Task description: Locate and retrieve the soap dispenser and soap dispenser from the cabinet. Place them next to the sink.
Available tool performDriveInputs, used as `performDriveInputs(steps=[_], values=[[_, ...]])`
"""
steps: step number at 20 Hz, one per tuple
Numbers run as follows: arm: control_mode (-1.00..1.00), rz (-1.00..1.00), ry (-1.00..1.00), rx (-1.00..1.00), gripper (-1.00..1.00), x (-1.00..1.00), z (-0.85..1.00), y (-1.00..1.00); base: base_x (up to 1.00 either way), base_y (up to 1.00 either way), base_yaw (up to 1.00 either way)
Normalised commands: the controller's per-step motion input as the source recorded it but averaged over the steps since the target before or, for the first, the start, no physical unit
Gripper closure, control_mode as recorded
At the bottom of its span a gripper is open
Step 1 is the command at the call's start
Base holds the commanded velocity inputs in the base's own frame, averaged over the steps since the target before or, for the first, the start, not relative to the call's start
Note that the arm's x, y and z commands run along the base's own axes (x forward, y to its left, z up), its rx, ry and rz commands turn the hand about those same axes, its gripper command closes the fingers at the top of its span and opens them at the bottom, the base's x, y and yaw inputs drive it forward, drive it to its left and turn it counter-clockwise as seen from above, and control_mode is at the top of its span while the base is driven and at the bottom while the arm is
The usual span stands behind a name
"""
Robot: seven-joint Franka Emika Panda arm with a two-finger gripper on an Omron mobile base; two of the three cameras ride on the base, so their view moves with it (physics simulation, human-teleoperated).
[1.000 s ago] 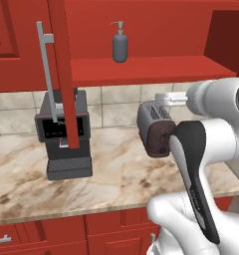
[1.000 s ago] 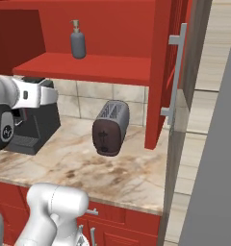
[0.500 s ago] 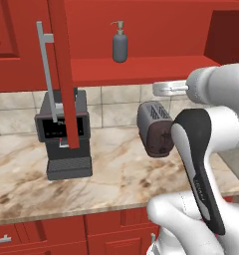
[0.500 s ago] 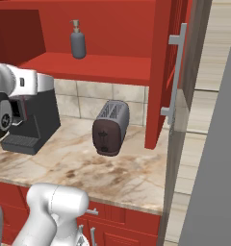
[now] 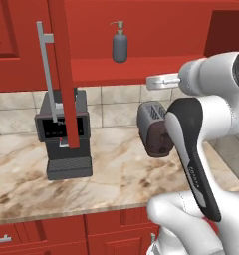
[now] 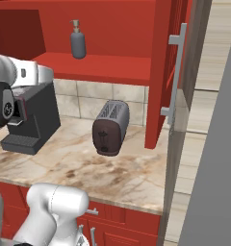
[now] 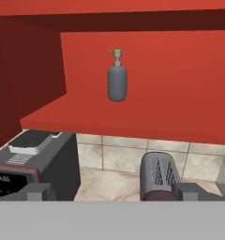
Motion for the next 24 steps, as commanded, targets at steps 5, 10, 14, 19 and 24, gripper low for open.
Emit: performDriveInputs(steps=[5,10,14,19,24], values=[[-1.0,0.02,0.04,-0.01,-1.0,0.39,0.0,0.0,0.0,0.0,0.0],[-1.0,0.0,0.04,0.0,-1.0,0.45,0.0,0.0,0.0,0.0,0.0],[-1.0,0.0,0.01,0.0,-1.0,0.39,0.0,-0.04,0.0,0.0,0.0],[-1.0,-0.01,0.0,0.0,-1.0,0.26,-0.03,-0.01,0.0,0.0,0.0],[-1.0,-0.03,0.0,0.0,-1.0,0.22,-0.04,-0.02,0.0,0.0,0.0]])
